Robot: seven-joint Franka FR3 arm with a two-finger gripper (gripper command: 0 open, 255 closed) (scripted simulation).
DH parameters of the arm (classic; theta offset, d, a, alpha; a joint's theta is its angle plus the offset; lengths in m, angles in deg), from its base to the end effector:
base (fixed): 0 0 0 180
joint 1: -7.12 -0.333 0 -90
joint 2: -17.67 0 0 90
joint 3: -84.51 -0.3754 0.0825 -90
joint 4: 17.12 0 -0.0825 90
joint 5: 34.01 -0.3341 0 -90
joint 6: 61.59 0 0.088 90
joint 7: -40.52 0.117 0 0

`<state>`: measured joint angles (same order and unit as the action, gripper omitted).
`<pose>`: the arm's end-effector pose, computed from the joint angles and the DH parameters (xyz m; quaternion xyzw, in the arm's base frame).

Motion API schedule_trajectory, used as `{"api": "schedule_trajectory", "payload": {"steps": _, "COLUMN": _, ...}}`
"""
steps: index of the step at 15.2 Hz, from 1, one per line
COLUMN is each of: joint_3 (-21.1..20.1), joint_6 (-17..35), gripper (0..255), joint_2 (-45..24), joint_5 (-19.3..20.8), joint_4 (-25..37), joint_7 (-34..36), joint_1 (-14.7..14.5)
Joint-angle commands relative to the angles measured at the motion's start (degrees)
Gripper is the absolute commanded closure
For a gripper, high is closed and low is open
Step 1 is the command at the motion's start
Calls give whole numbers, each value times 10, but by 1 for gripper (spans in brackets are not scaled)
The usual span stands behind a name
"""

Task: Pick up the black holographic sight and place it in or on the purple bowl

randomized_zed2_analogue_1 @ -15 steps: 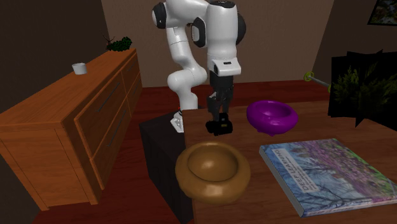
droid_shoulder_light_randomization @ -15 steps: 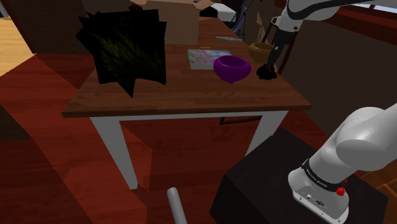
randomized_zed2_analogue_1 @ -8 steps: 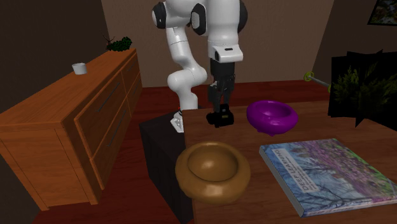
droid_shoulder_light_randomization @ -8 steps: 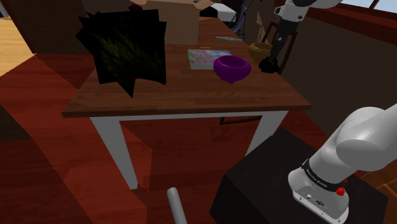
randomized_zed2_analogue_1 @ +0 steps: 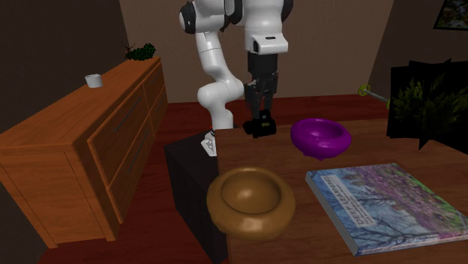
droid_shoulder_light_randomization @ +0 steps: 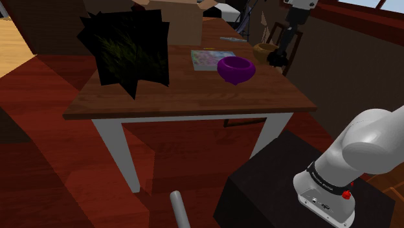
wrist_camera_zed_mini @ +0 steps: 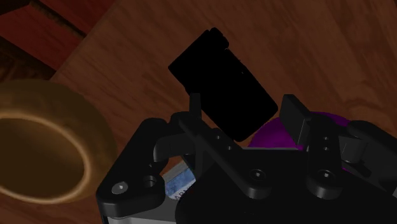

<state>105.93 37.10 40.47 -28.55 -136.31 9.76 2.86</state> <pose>0.3443 -0.1505 0.6293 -0.9901 -0.1379 -0.0168 0.0187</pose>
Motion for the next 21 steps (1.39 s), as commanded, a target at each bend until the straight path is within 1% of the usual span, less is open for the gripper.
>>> {"api": "schedule_trajectory", "payload": {"steps": 1, "joint_3": -1, "joint_6": -17, "gripper": 255, "joint_2": -3, "joint_5": -2, "joint_4": 20, "joint_7": 0, "joint_1": -1}}
{"api": "schedule_trajectory", "payload": {"steps": 14, "joint_3": -4, "joint_6": -113, "gripper": 255, "joint_2": -26, "joint_5": -11, "joint_4": 138, "joint_7": -3, "joint_1": -7}}
{"api": "schedule_trajectory", "payload": {"steps": 21, "joint_3": -54, "joint_6": -130, "gripper": 255, "joint_2": -87, "joint_5": -42, "joint_4": 213, "joint_7": 75, "joint_1": -41}}
